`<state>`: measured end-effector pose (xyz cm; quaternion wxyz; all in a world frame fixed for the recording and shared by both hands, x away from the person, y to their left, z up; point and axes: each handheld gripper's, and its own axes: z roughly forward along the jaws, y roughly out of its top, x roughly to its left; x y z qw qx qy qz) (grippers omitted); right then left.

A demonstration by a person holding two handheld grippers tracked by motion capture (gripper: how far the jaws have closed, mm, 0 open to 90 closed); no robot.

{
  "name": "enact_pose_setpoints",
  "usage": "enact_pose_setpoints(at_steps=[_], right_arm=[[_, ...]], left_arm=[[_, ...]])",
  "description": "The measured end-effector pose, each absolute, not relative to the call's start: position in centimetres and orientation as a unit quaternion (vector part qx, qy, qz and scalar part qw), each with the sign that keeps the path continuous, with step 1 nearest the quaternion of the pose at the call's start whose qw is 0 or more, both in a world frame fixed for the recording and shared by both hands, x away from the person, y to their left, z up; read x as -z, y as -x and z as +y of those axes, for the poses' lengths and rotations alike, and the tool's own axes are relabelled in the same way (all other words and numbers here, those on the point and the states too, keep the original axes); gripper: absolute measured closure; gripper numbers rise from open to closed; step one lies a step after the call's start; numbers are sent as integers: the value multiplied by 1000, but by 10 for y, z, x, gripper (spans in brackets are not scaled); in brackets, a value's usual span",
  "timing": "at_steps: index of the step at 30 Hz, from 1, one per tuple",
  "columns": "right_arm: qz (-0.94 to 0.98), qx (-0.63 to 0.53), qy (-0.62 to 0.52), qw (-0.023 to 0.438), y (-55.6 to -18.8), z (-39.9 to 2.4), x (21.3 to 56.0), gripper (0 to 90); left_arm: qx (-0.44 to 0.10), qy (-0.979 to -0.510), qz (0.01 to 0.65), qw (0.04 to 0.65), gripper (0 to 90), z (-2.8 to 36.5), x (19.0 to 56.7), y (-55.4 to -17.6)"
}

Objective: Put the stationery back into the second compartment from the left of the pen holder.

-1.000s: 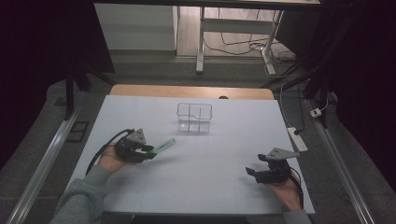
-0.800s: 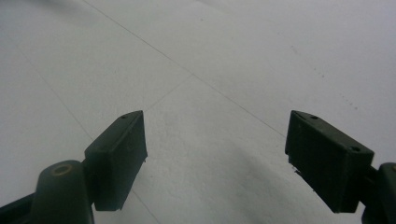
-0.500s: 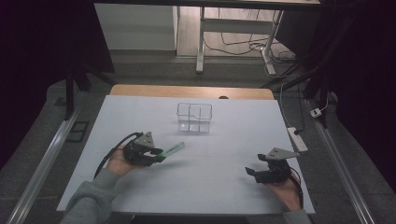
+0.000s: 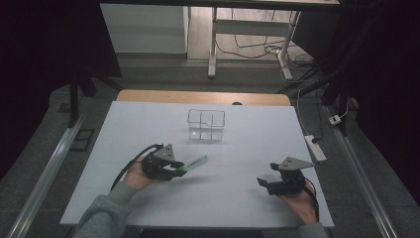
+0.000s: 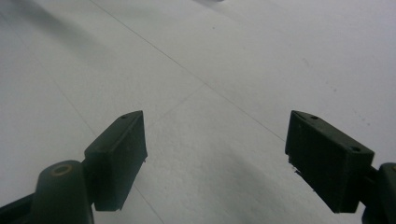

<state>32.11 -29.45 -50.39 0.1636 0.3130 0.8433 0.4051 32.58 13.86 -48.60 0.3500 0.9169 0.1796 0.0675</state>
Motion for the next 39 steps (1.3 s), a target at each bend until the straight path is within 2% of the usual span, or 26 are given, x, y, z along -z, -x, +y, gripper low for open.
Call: enact_pose_setpoints(at_steps=[18, 39], right_arm=[[854, -412, -278, 152, -320, -270, 499, 225], [869, -416, -232, 138, -324, -235, 488, 251]], left_arm=[[-50, -924, 149, 350, 666, 110, 487, -322], [-65, -944, 129, 298, 666, 78, 486, -327]])
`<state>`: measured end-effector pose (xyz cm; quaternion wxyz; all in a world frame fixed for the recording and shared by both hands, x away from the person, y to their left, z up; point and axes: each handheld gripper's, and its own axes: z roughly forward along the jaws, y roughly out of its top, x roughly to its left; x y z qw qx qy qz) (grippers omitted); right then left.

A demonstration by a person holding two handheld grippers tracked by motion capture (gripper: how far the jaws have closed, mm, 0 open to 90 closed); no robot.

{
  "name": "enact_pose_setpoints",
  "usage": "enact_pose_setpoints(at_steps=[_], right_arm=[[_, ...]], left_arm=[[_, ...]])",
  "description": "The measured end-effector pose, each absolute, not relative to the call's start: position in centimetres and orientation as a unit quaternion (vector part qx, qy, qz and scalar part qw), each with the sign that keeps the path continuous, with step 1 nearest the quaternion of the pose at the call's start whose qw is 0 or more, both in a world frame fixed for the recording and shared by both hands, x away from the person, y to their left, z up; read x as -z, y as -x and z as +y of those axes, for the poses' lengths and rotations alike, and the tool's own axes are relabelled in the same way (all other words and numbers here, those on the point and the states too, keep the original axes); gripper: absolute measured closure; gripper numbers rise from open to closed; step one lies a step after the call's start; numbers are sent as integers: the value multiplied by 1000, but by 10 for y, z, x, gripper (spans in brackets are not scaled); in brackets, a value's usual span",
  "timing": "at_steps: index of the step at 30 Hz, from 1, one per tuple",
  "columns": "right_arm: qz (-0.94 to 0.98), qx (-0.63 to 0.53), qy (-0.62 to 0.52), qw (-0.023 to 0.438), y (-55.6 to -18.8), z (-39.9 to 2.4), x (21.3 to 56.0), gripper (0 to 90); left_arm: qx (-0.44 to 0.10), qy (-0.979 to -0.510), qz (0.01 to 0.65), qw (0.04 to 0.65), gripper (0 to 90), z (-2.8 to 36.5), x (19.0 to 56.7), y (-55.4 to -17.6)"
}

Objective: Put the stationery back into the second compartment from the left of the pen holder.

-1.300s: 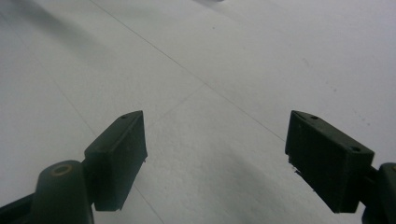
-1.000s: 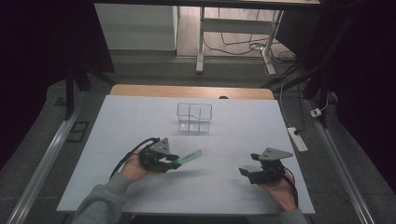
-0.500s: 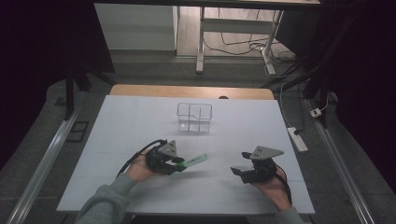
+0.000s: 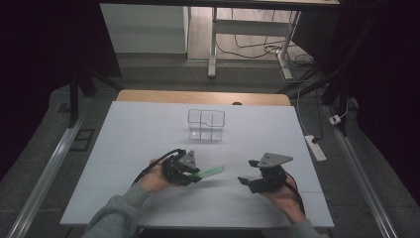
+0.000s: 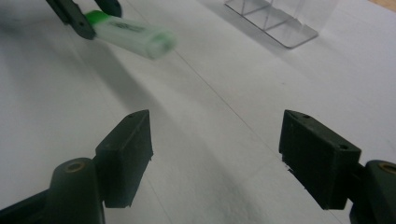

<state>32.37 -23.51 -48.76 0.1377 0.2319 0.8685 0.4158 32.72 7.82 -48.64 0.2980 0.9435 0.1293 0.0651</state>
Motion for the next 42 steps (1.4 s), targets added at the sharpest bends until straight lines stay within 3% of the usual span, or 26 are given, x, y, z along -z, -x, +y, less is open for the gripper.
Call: enact_pose_setpoints(at_steps=[9, 27, 30, 35, 42], right_arm=[[874, -417, -212, 127, -326, -218, 479, 271], [914, -371, -142, 81, -333, -175, 479, 326], [923, -355, -132, 74, -335, -170, 483, 358], [943, -311, -99, 65, -333, -163, 490, 492], [958, -273, -57, 70, -329, -159, 498, 574]], left_arm=[[-65, -954, 108, 272, 666, 54, 484, -333], [-52, -961, 91, 255, 666, 41, 488, -331], [-48, -962, 89, 255, 666, 39, 489, -329], [-43, -963, 77, 254, 666, 37, 489, -327], [-30, -961, 53, 269, 665, 43, 483, -325]])
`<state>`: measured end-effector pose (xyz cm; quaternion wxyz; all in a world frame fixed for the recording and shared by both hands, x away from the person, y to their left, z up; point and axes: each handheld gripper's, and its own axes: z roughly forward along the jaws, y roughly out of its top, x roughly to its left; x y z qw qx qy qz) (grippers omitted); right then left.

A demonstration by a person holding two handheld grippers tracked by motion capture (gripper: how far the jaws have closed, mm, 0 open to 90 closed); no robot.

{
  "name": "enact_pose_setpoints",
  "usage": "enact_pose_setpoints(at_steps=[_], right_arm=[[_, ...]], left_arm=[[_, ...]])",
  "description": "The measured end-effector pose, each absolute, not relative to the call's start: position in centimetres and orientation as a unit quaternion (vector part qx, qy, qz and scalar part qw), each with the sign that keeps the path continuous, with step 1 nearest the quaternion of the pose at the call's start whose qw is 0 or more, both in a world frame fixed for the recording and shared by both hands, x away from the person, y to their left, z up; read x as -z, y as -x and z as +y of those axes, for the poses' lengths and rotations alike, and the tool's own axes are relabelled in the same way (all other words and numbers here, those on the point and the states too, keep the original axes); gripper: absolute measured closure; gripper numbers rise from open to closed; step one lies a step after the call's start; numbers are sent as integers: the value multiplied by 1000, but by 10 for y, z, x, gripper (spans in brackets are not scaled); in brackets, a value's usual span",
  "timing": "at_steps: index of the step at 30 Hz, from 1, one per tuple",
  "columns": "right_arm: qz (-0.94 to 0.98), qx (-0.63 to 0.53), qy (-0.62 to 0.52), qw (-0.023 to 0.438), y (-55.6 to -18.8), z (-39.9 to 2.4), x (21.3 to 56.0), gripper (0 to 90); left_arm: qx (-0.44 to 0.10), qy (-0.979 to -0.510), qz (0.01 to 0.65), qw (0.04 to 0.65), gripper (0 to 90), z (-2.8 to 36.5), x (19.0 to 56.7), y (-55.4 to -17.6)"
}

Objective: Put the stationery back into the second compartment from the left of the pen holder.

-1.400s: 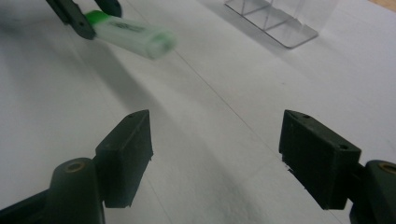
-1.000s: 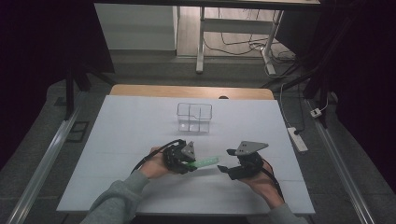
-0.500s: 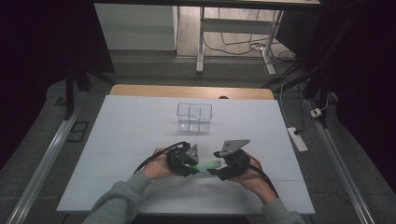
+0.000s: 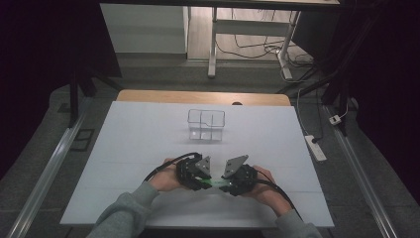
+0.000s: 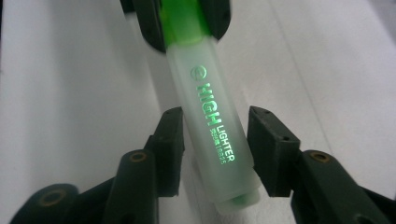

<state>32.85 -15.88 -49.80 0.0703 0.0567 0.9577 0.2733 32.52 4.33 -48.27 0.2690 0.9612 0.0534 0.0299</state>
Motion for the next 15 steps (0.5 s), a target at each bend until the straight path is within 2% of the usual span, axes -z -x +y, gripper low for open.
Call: enact_pose_setpoints(at_steps=[6, 12, 15], right_arm=[[958, -271, -42, 82, -326, -157, 499, 602], [954, -285, -27, 85, -324, -157, 498, 645], [948, -301, -36, 94, -324, -159, 496, 651]], left_arm=[[-30, -958, 52, 282, 663, 47, 481, -326], [-35, -945, 77, 317, 638, 56, 476, -328], [-42, -938, 97, 331, 554, 62, 475, -331]])
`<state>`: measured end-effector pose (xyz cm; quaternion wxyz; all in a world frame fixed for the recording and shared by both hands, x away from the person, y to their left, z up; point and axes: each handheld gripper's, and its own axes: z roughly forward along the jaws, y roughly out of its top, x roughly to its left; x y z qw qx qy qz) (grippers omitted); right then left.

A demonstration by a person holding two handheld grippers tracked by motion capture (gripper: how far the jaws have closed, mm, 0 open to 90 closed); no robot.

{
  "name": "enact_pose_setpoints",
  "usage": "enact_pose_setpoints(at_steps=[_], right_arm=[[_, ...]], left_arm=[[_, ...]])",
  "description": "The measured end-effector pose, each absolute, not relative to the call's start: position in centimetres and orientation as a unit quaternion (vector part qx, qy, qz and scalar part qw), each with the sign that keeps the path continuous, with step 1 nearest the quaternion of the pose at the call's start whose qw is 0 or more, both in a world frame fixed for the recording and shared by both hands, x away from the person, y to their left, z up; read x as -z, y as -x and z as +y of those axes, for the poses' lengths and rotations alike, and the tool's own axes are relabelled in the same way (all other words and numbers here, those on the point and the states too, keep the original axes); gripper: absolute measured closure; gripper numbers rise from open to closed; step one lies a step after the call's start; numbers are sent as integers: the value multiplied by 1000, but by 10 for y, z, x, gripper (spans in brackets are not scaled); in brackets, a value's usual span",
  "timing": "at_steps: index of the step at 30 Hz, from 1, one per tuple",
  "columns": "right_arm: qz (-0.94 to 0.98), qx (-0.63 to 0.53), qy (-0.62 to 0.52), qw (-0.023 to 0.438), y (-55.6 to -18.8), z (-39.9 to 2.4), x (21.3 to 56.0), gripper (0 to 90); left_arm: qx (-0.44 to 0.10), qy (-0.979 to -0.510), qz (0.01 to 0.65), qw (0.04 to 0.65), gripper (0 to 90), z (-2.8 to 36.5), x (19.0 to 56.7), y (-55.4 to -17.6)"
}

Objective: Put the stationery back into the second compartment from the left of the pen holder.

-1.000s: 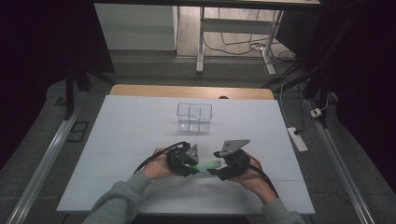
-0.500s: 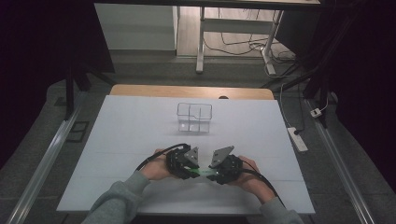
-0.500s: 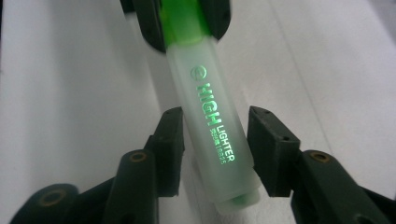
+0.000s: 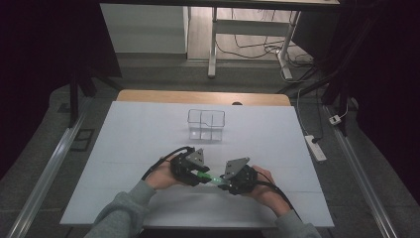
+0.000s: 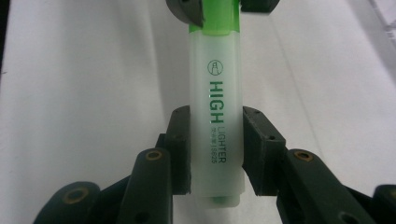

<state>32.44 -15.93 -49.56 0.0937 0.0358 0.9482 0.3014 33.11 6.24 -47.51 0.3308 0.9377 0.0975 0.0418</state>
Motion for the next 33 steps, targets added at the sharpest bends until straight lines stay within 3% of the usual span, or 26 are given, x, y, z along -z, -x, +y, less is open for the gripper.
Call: enact_pose_setpoints(at_steps=[1, 4, 7, 16, 33], right_arm=[[948, -301, -36, 94, -324, -159, 496, 651], [941, -318, -57, 103, -327, -164, 492, 652], [935, -326, -74, 114, -328, -166, 491, 652], [917, -360, -114, 126, -332, -172, 487, 652], [900, -395, -139, 124, -333, -173, 488, 651]], left_arm=[[-43, -935, 106, 336, 554, 65, 475, -332], [-44, -924, 143, 353, 402, 72, 476, -335], [-35, -912, 175, 371, 366, 81, 477, -339], [-17, -879, 233, 416, 325, 98, 482, -341], [1, -843, 268, 466, 302, 94, 482, -342]])
